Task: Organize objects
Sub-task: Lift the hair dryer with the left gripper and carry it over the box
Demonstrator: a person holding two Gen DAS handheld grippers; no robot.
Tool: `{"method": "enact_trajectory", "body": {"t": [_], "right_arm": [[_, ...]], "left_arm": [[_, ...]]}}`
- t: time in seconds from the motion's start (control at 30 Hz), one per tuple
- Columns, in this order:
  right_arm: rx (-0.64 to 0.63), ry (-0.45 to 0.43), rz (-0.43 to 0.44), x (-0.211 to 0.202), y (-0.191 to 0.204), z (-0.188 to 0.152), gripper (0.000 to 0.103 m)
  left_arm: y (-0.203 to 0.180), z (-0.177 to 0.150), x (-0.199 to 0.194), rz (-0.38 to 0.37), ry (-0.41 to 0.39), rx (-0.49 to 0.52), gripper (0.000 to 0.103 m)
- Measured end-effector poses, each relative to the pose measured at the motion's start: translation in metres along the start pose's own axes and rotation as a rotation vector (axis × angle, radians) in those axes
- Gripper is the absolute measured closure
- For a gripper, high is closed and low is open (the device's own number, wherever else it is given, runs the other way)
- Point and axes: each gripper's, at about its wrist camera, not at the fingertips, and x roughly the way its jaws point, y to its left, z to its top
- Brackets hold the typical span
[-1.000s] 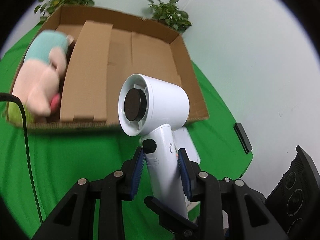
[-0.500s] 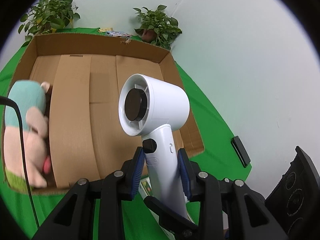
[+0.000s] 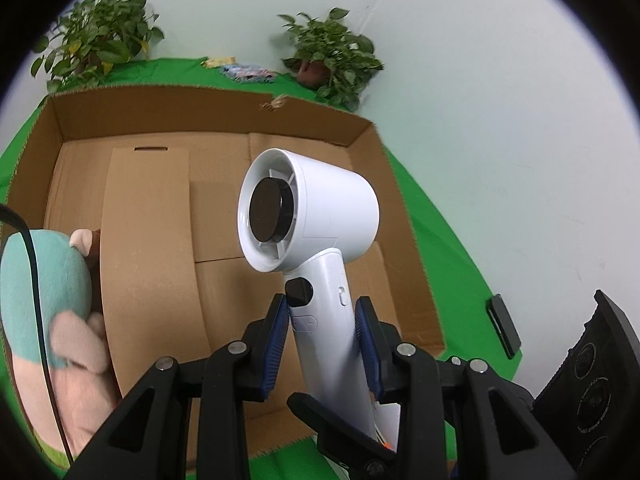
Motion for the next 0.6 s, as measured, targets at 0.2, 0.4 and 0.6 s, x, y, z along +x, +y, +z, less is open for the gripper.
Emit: {"method": "enact_trajectory", "body": {"t": [0.2,0.4,0.6], "right_arm": [[0.038,0.048,0.052,0.038,-0.013,0.0,0.073],[0.073,0.069,0.085,0.066,-0.023,-0.007,0.073],[0.106,0.1,0.105,0.082,-0.029,-0.015,0.073]], "left_arm": [[0.014,0.004,0.03,0.065,0.055,-0.027,0.07],[0.02,0.004,0.049,0.106,0.09,-0.03,0.071],[0.025,0.003,0.07,0.141,0.14,-0.04,0.07]]}}
